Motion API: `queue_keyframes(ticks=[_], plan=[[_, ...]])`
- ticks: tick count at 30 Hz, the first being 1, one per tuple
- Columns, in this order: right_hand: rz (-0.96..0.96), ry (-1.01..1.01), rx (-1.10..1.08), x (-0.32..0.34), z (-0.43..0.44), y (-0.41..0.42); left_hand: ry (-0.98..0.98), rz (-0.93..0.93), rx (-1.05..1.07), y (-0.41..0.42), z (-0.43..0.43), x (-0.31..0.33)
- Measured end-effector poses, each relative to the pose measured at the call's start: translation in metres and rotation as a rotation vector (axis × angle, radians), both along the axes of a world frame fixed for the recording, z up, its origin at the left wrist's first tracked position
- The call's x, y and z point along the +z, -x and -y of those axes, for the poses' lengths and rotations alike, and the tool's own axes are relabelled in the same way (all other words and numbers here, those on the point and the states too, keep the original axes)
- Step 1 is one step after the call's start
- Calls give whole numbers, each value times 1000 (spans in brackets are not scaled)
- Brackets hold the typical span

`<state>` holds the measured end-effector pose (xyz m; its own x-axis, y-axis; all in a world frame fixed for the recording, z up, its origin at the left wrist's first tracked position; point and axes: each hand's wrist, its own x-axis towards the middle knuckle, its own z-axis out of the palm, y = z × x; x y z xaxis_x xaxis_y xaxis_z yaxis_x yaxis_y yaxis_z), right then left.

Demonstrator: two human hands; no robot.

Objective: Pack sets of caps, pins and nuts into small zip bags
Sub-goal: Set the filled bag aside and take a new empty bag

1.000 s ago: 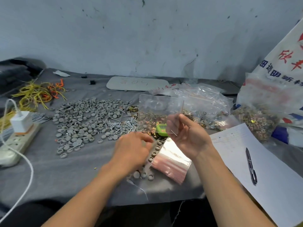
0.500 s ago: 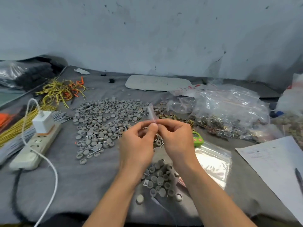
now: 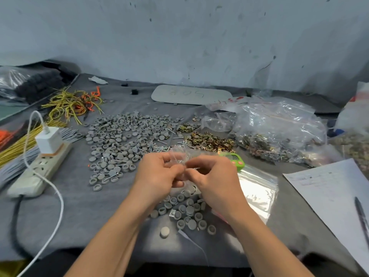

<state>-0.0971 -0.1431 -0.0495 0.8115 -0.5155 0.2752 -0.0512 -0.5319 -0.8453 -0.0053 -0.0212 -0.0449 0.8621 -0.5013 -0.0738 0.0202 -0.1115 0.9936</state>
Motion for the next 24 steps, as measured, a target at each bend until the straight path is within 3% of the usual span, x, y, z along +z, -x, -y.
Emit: queue_keyframes(ticks=[6,12,17,21,24], plan=[[-69,-101,189,1,-1,-4,-95,129,89,-7,-2,0],[-113,-76,234,3,2,-3,-162,281,105,-8,-3,5],[-228,141,282,9,8,-1,-165,271,-65,-7,-7,8],[-369,68,382,13,10,3,-138,216,-208,-5,-10,9],[-358,-159,449,18,14,6,-40,157,-237,-6,-12,10]])
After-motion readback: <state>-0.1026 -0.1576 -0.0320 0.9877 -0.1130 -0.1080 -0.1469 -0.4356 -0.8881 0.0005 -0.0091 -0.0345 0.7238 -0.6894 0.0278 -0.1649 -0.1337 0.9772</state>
